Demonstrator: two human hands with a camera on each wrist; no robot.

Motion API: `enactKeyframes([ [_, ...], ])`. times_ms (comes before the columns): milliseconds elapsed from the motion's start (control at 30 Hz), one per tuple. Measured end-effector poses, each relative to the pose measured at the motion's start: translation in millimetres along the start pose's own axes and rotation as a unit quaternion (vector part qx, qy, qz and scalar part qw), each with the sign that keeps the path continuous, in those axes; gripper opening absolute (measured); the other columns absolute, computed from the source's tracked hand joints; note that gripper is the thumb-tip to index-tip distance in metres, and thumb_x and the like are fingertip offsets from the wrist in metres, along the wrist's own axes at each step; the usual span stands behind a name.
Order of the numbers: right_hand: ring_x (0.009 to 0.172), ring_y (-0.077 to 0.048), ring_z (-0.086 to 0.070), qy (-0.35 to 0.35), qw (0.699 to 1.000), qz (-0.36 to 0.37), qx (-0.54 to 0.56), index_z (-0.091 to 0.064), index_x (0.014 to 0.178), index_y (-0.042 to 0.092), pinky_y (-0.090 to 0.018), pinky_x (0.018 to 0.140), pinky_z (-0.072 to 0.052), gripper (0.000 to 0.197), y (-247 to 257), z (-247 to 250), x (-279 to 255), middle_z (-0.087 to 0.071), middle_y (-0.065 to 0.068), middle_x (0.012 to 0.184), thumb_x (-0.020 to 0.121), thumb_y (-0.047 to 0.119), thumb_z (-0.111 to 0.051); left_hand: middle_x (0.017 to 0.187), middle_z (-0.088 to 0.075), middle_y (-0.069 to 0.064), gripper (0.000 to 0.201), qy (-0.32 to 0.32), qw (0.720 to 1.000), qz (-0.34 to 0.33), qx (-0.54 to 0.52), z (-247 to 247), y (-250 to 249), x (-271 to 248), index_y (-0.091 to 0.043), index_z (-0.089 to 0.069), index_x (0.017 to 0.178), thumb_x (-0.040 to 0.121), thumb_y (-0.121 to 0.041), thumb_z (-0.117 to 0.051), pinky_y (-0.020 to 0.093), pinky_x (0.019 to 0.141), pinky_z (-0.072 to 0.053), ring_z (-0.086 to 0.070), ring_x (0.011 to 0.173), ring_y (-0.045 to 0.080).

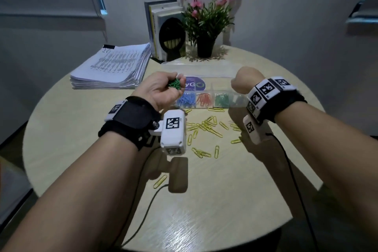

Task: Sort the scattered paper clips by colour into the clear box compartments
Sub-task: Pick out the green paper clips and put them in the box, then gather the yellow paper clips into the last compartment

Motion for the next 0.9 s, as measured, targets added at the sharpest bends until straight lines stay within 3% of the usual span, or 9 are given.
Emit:
enactKeyframes([
  [167,0.072,-0.03,-0.05,-0.006,0.999,-0.015,0.033,-0.043,0.058,0.004,-0.029,0.052,-0.035,0.028,-12,-3,3,-0.045,-0.009,0.062,0.085,-0.004,-0.045,0.077,-0.042,0.01,0.022,-0.016,0.993,-0.003,0.118,-41,18,35,-0.003,-0.04,0.081,0.1,0.001,-0.03,0.014,0.05,-0.042,-0.043,0.06,0.013],
  [267,0.081,-0.033,-0.056,-0.035,0.998,-0.002,0.056,-0.06,0.075,0.0,-0.03,0.062,-0.042,0.014,-18,-6,7,-0.061,-0.016,0.081,0.083,-0.001,-0.048,0.077,-0.04,0.008,0.026,-0.036,0.983,0.023,0.179,-59,37,56,-0.003,-0.038,0.078,0.101,0.001,-0.026,0.014,0.046,-0.044,-0.042,0.06,0.012],
  [367,0.098,-0.036,-0.055,-0.055,0.997,-0.017,0.048,-0.06,0.089,0.002,-0.032,0.072,-0.046,0.011,-25,-4,6,-0.058,-0.018,0.103,0.081,0.006,-0.053,0.079,-0.041,0.008,0.029,-0.068,0.98,0.05,0.178,-73,50,71,-0.002,-0.039,0.076,0.102,0.0,-0.024,0.014,0.053,-0.049,-0.047,0.066,0.014],
  [433,0.084,-0.031,-0.055,-0.026,0.999,-0.021,0.037,-0.051,0.071,0.005,-0.025,0.055,-0.04,0.013,-27,-2,5,-0.057,-0.014,0.086,0.082,0.008,-0.056,0.076,-0.041,0.008,0.03,-0.078,0.974,0.05,0.208,-80,51,77,-0.001,-0.04,0.074,0.101,0.0,-0.026,0.02,0.067,-0.049,-0.048,0.07,0.015],
  [567,0.07,-0.026,-0.051,0.01,1.0,-0.001,0.008,-0.045,0.062,0.007,-0.024,0.045,-0.031,0.024,-26,3,4,-0.047,-0.007,0.064,0.083,0.005,-0.055,0.072,-0.041,0.009,0.029,-0.079,0.935,0.054,0.34,-87,53,86,0.0,-0.04,0.074,0.101,0.001,-0.029,0.026,0.045,-0.05,-0.044,0.06,0.015],
  [700,0.056,-0.02,-0.043,0.015,1.0,0.015,-0.001,-0.043,0.062,0.007,-0.025,0.044,-0.029,0.023,-24,4,1,-0.044,-0.007,0.063,0.083,0.0,-0.05,0.08,-0.047,0.013,0.024,-0.074,0.88,0.034,0.468,-89,58,93,-0.001,-0.041,0.076,0.1,0.0,-0.035,0.034,0.078,-0.055,-0.051,0.068,0.021],
  [767,0.059,-0.022,-0.045,0.012,1.0,0.017,-0.001,-0.043,0.062,0.007,-0.025,0.045,-0.03,0.023,-24,5,0,-0.044,-0.007,0.063,0.083,-0.001,-0.049,0.102,-0.059,0.019,0.014,-0.083,0.845,0.037,0.526,-91,55,93,-0.003,-0.051,0.081,0.095,-0.003,-0.049,0.039,0.093,-0.051,-0.062,0.091,0.03],
  [833,0.067,-0.025,-0.048,0.006,1.0,0.014,-0.001,-0.043,0.062,0.007,-0.024,0.045,-0.031,0.024,-25,4,-1,-0.045,-0.007,0.064,0.084,-0.001,-0.048,0.133,-0.05,0.024,0.025,-0.07,0.817,0.037,0.572,-92,52,89,0.004,-0.056,0.115,0.096,-0.012,-0.051,0.043,0.105,-0.041,-0.052,0.122,0.034],
  [900,0.072,-0.026,-0.049,0.0,1.0,0.009,0.006,-0.043,0.063,0.007,-0.025,0.047,-0.033,0.024,-26,3,-1,-0.045,-0.007,0.065,0.085,-0.001,-0.047,0.146,-0.034,0.026,0.05,-0.049,0.785,0.067,0.614,-89,49,81,0.01,-0.034,0.139,0.102,-0.023,-0.039,0.04,0.114,-0.028,-0.034,0.137,0.033],
])
Point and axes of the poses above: each hand's wrist, its own x-axis towards the middle knuckle, its own z-axis out of the back of the hand, y = z × x, the point moved 2 cm from there along x, towards the middle knuckle
